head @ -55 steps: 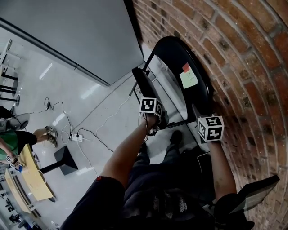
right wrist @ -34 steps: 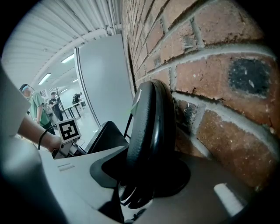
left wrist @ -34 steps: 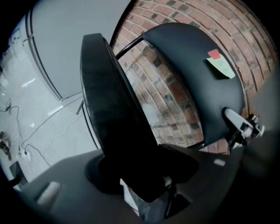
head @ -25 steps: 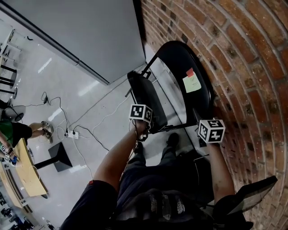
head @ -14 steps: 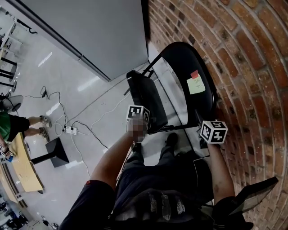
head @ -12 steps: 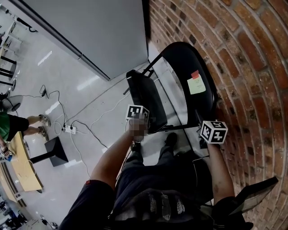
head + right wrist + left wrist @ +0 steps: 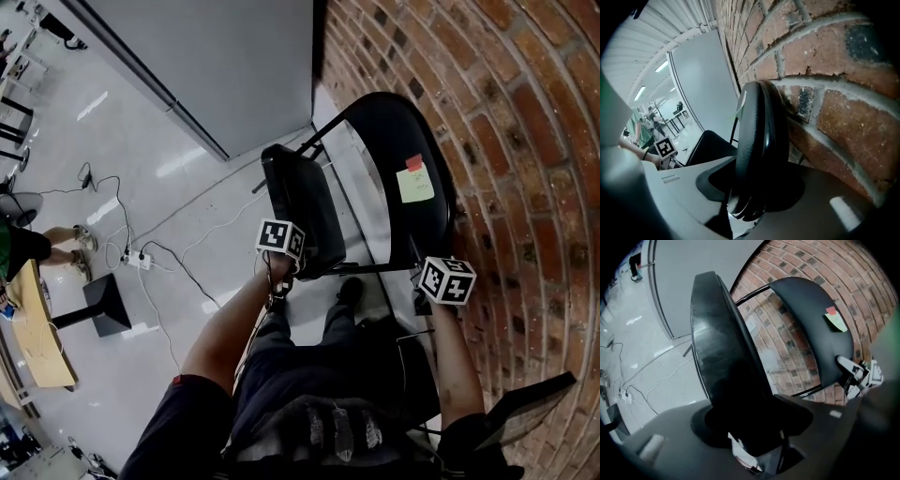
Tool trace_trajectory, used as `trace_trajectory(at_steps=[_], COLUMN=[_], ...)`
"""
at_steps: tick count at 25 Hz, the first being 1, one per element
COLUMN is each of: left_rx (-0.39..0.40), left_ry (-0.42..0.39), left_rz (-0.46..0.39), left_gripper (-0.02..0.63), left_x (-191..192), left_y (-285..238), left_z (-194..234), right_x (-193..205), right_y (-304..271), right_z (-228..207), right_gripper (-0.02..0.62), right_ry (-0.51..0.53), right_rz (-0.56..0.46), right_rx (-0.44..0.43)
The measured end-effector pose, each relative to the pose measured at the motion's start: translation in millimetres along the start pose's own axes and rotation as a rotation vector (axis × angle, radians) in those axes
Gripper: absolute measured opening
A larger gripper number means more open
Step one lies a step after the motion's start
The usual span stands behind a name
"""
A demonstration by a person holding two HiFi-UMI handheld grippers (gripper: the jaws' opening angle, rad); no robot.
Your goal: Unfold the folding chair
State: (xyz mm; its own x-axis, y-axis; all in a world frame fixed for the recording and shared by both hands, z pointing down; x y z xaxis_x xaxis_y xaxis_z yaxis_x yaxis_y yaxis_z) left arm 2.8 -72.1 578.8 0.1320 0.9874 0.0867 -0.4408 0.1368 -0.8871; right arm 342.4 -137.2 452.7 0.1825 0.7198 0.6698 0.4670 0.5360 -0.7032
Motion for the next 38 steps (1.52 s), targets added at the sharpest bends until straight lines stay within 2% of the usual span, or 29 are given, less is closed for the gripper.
trace_trajectory(at_steps=[7,33,38], left_rx=[-0.007,-0.003,0.021], left_ry=[0.032,0.138,0.146], left_rz=[-0.022,-0.016,-0.047], left_gripper=[0.268,0.276,0.278], left_x=[8.3,37.8,40.6], left_y=[2.4,4.5,1.4], left_z=[20.7,84.1,89.4], right_x=[0.1,15.8,17.0], right_y=[-6.3,-29.4,-32.1], right_z=[-1.5,-8.2,-14.1], right_gripper=[0.164,0.172,0.173], right_ry=[-0.042,-0.165,-0.173], right_rz=[0.036,0.132,0.141], right_rx=[-0.001,-0.016,-0.016])
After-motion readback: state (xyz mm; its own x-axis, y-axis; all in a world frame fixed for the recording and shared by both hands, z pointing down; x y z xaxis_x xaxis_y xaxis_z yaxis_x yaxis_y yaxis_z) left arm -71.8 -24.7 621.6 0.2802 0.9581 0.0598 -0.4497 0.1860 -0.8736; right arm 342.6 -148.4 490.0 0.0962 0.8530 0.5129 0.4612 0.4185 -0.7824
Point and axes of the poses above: the fingertips, and each gripper's own axes: y backward along the fingers, z to its left, x out of its underside, the point moved 10 cm from there along y, backward along the fingers, and after that the axes turned 3 degrees about -x, right-handed, at the moved point
